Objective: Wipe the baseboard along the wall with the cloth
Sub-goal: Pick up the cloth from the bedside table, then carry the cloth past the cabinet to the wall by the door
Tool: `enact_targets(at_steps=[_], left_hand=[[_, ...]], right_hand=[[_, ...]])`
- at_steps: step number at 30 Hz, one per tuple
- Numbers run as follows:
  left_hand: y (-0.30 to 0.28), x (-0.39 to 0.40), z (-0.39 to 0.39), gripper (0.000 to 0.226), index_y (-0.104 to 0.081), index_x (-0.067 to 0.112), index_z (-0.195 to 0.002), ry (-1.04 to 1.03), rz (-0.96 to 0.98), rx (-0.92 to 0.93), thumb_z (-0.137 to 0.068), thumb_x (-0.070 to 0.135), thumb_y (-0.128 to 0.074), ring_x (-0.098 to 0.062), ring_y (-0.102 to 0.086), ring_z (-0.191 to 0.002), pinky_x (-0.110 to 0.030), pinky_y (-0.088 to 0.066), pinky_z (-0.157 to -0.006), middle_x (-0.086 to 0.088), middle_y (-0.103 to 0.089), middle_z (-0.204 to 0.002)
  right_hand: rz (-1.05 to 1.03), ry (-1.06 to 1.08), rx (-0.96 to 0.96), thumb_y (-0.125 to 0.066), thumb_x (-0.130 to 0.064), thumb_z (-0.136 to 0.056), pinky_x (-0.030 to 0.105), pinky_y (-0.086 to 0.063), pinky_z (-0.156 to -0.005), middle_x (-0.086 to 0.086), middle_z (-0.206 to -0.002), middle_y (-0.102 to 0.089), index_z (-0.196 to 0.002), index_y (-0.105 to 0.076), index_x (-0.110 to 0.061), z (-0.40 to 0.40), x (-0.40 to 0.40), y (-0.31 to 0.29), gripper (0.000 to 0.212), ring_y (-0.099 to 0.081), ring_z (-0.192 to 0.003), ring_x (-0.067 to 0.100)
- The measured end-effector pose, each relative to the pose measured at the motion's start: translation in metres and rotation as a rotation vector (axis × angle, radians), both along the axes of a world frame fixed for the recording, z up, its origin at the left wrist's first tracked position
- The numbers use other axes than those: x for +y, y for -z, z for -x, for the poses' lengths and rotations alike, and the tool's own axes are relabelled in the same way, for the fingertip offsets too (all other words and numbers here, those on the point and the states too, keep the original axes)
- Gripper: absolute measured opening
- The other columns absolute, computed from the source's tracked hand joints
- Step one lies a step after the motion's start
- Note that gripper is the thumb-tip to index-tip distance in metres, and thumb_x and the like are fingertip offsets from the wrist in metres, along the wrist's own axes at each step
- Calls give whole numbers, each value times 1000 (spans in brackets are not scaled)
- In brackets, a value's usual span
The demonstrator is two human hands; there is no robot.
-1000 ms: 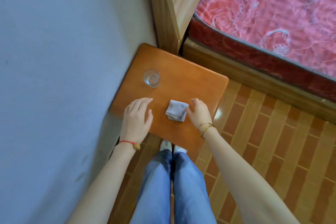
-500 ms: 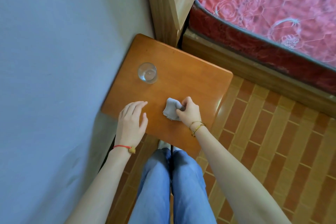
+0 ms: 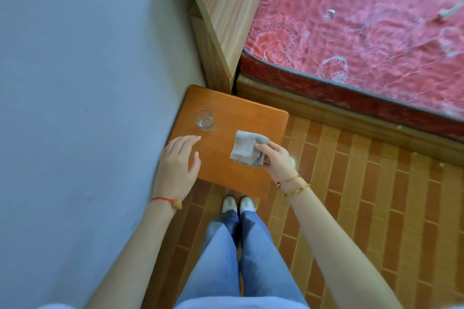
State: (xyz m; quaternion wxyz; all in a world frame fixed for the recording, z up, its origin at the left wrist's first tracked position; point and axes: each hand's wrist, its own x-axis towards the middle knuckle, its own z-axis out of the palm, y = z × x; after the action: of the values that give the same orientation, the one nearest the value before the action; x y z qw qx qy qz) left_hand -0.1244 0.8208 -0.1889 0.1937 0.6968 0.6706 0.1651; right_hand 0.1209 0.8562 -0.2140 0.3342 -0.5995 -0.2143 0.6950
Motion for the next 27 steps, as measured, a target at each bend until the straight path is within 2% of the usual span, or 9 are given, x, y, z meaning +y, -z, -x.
enact_targets(at_steps=[2, 4, 8, 11, 14, 19, 23, 27], left_hand=[[-24, -9, 0, 36, -59, 13, -133, 31, -26, -9, -97, 11, -55, -20, -51, -127, -33, -36, -110, -4, -61, -131], [-44, -18, -2, 35, -59, 13, -132, 62, -43, -21, -97, 11, -55, -21, -52, -126, -37, -40, -109, -5, -62, -131], [-72, -36, -9, 35, -59, 13, -132, 130, -61, -44, -97, 12, -55, -21, -53, -126, -35, -38, -109, -5, -62, -130], [-84, -45, -15, 35, -60, 14, -130, 193, -88, -63, -96, 10, -57, -21, -54, -124, -35, -39, -108, -5, -63, -128], [-92, -49, -22, 34, -61, 13, -129, 263, -90, -75, -95, 10, -58, -22, -55, -122, -35, -40, -107, -6, -64, -127], [-106, -44, -45, 33, -63, 15, -129, 392, -98, -96, -96, 13, -58, -20, -56, -123, -39, -45, -107, -4, -64, -128], [-113, -29, -82, 32, -62, 17, -128, 515, -124, -113, -96, 14, -59, -15, -55, -122, -32, -43, -106, -2, -64, -126], [-117, -14, -137, 32, -62, 17, -129, 643, -125, -115, -96, 15, -60, -17, -56, -123, -42, -47, -107, -3, -64, -127]], right_hand=[[-3, 64, 43, -58, -9, -92, 38, -54, -72, 2, -78, -66, -93, -64, -7, -5, -15, -27, 7, -66, -74, 17], [-6, 124, 74, -58, -10, -93, 45, -54, -80, 7, -86, -66, -102, -63, -2, -10, -30, -49, 13, -66, -82, 22], [-19, 214, 104, -57, -12, -94, 42, -57, -80, 16, -104, -66, -108, -63, -3, -18, -64, -78, 18, -65, -98, 30], [-39, 278, 80, -57, -11, -94, 49, -55, -87, 20, -112, -66, -111, -63, -4, -25, -89, -94, 19, -65, -104, 32], [-46, 347, 56, -58, -11, -93, 52, -53, -90, 21, -114, -66, -112, -63, -4, -33, -113, -105, 20, -66, -104, 33], [-75, 485, 12, -58, -14, -94, 41, -57, -84, 16, -113, -68, -120, -61, -5, -55, -144, -123, 28, -67, -103, 28], [-100, 637, 6, -58, -13, -93, 49, -53, -90, 17, -110, -69, -116, -63, -4, -81, -163, -135, 25, -67, -103, 30], [-127, 796, 1, -59, -12, -93, 37, -58, -73, 14, -103, -72, -111, -66, -4, -116, -180, -141, 21, -70, -96, 26]])
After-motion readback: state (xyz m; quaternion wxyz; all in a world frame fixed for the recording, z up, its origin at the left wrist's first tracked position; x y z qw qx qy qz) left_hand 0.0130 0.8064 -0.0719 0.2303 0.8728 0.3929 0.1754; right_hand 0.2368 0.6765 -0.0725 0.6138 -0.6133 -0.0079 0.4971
